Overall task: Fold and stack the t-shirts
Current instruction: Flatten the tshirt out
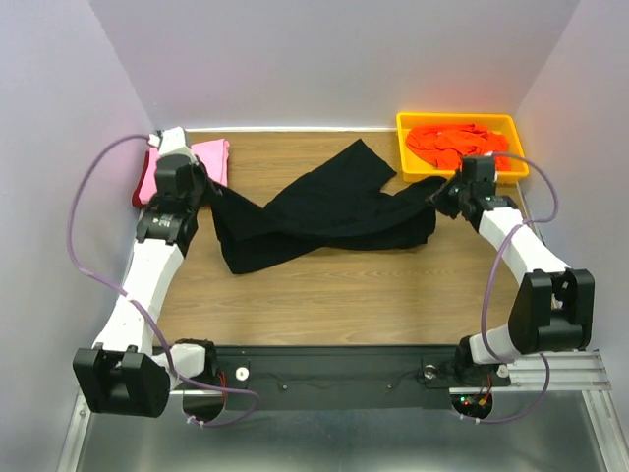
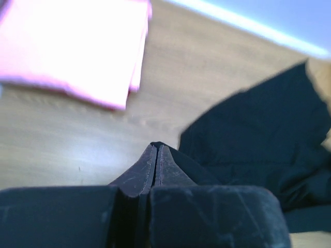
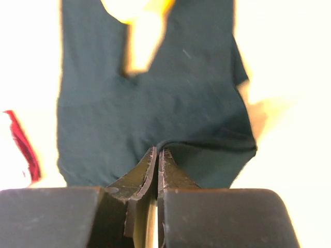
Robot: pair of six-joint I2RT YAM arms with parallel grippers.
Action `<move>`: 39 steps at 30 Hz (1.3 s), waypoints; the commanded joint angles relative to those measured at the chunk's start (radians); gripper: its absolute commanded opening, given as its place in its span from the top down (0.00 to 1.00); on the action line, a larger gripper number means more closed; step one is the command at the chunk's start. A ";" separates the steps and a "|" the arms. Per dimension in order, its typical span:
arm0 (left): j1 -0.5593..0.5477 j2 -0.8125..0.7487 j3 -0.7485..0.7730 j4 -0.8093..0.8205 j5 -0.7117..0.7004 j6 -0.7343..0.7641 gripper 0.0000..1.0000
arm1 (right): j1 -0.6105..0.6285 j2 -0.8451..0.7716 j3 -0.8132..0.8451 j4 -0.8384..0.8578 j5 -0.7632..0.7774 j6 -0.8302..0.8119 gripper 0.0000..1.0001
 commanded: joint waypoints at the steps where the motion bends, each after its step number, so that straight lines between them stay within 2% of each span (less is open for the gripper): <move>1: 0.031 0.002 0.215 0.051 -0.038 -0.020 1.00 | -0.020 -0.061 0.298 -0.067 0.059 -0.132 0.99; 7: 0.045 0.038 0.602 0.063 -0.081 -0.061 1.00 | -0.026 -0.026 0.778 -0.147 0.164 -0.299 0.99; 14: 0.045 -0.040 0.833 0.215 -0.075 -0.019 1.00 | -0.026 -0.044 1.101 -0.146 0.282 -0.472 0.99; 21: 0.045 -0.189 0.842 0.244 -0.034 0.066 1.00 | -0.026 -0.183 1.089 -0.129 0.342 -0.600 0.99; 27: 0.045 -0.301 0.830 0.249 -0.017 0.096 1.00 | -0.023 -0.343 0.939 -0.109 0.291 -0.634 0.99; 32: 0.045 -0.320 0.897 0.218 -0.008 0.130 1.00 | 0.003 -0.466 0.844 -0.083 0.254 -0.655 0.99; 39: 0.045 -0.233 0.913 0.145 0.014 0.153 1.00 | 0.012 -0.486 0.806 -0.075 0.212 -0.672 0.99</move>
